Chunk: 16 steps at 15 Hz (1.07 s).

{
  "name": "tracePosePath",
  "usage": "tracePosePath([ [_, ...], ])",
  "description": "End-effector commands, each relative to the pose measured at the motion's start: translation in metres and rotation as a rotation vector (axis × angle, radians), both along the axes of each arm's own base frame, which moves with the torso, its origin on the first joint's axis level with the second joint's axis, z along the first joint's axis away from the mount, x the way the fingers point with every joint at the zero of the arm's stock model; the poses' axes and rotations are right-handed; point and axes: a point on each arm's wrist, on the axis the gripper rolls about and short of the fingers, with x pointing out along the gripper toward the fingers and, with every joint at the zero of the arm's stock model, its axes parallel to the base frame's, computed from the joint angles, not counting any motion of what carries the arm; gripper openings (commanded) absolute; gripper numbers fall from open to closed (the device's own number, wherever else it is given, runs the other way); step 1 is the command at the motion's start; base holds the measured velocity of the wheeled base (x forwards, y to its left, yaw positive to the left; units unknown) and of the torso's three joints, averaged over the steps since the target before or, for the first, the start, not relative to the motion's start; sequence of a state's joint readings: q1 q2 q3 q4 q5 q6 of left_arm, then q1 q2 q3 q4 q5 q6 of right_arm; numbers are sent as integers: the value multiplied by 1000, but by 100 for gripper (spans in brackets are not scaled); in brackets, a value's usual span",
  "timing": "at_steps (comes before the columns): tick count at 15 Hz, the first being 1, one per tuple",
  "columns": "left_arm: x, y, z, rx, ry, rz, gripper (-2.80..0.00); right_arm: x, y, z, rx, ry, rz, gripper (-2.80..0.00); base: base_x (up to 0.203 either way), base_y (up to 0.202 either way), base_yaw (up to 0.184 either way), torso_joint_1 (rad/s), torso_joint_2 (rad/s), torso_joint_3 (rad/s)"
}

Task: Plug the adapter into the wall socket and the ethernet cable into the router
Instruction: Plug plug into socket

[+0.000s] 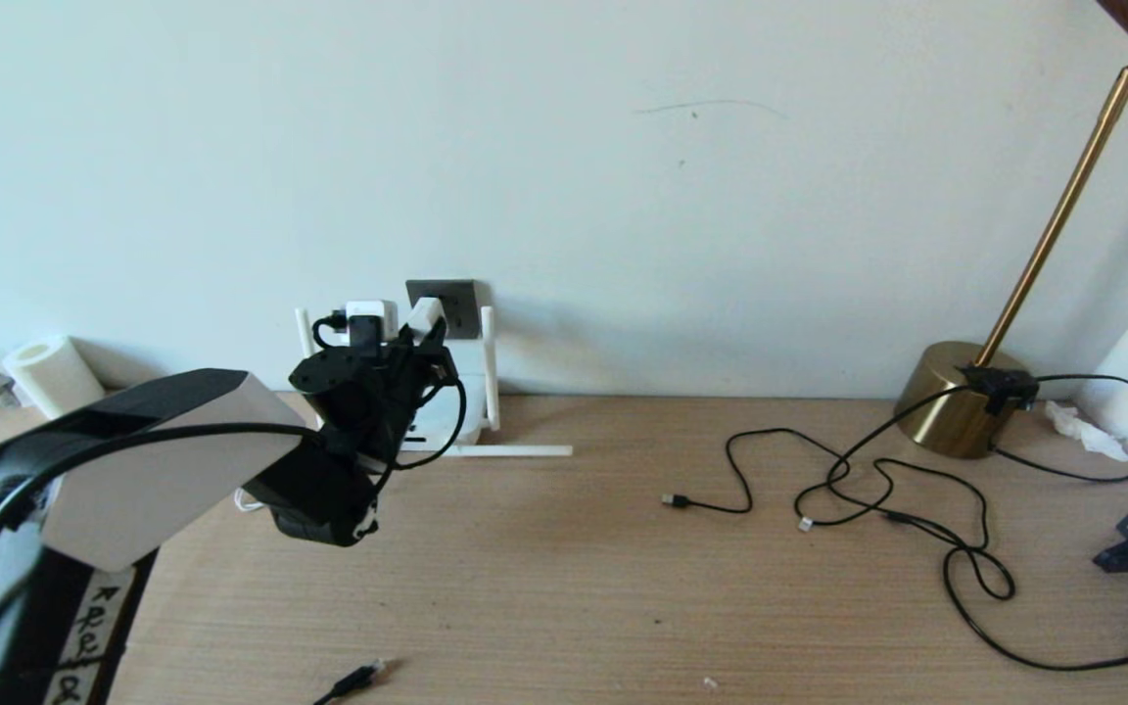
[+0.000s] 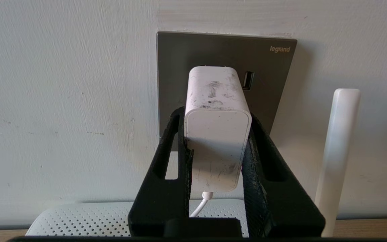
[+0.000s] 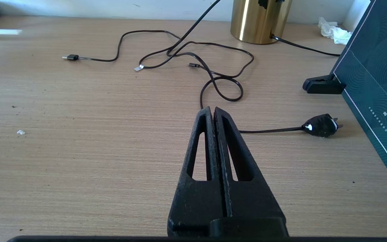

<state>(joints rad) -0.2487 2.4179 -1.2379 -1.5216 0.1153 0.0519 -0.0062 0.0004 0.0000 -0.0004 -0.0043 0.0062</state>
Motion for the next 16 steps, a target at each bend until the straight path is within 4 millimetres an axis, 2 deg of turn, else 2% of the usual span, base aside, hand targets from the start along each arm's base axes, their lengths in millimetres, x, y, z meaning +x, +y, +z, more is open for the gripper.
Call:
tracePosePath([
  [1, 0, 0, 2, -3, -12, 1, -280, 0, 0, 0, 0, 0, 0, -280, 0, 0, 0, 0, 0, 0],
  [16, 10, 2, 0, -2, -39, 12, -280, 0, 0, 0, 0, 0, 0, -280, 0, 0, 0, 0, 0, 0],
])
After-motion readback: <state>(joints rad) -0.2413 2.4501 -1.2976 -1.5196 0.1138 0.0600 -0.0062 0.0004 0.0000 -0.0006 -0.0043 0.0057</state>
